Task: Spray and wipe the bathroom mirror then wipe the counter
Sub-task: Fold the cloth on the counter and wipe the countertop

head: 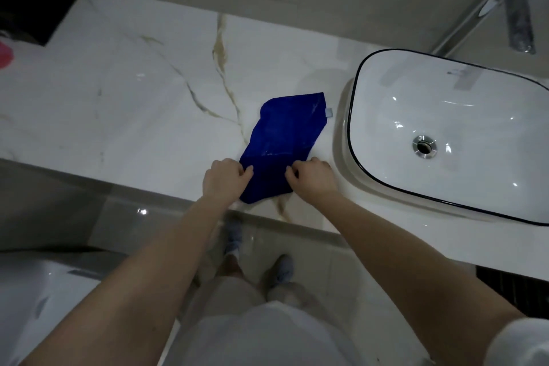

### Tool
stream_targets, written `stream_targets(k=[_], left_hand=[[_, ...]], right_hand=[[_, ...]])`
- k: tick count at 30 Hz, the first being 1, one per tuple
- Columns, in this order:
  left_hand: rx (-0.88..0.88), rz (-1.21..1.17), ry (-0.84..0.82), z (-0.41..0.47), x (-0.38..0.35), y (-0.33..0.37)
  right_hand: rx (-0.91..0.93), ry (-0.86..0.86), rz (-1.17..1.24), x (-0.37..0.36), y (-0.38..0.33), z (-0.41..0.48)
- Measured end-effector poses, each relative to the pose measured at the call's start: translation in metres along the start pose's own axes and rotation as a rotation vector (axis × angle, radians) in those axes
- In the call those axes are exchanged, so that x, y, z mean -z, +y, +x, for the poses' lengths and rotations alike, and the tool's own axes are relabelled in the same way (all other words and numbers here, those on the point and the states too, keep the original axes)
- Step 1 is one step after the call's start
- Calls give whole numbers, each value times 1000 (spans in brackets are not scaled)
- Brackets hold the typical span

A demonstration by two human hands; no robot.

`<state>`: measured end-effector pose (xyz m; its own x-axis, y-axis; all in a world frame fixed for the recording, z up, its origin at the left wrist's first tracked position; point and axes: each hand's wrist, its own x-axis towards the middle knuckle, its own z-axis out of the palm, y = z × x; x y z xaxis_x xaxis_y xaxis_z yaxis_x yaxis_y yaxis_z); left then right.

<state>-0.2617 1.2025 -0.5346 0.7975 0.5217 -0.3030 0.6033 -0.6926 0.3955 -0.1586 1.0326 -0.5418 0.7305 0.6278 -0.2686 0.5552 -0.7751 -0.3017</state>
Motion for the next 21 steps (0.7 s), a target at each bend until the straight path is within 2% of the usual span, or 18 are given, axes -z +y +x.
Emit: stream_targets(k=[3,7,10,14,19,21], left_hand=[[25,-34,48,27,5,9],[4,-190,-80,67,4,25],[-96,-249,-160,98,4,35],[-243,-237,-248,138,9,45],[-219,-233,-365,178,3,51],[-239,-195,-395,183,3,50]], right_hand=[[-135,79,160,5,10,11],[-282,31,346,1,21,30],[-333,99,462,0,21,49],[-426,161,481,4,17,80],[-526,138,470,5,7,110],[-625,130,502,6,-3,117]])
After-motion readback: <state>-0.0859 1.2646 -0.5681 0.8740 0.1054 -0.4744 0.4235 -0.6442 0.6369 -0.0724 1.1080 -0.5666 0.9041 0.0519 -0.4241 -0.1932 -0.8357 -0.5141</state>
